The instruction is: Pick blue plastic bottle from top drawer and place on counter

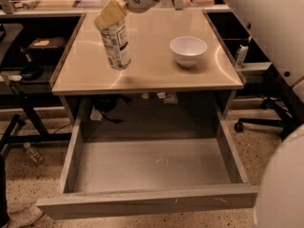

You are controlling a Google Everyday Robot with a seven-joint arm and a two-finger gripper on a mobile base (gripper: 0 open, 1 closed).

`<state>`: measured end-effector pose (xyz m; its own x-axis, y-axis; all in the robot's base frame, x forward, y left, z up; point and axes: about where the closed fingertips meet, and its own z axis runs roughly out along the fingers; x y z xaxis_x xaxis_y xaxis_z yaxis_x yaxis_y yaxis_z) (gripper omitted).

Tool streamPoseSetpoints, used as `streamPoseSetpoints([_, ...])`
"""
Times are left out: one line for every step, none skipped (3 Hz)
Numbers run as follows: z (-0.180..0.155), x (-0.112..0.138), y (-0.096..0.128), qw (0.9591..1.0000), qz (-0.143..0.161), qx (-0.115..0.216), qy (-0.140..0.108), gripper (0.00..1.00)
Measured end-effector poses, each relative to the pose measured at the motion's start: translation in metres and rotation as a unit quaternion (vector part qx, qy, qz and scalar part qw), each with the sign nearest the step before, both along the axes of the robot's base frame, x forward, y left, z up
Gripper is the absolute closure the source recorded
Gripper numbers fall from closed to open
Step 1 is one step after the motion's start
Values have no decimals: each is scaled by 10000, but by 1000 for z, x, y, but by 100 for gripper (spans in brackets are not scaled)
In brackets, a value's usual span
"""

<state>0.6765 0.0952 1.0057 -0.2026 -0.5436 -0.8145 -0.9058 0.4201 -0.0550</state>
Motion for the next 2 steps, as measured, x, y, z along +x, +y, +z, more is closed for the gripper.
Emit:
streamPoseSetpoints([-15,23,-6,9998,35,193,97,100])
streamPoseSetpoints([-40,42,-10,9990,49,311,323,100])
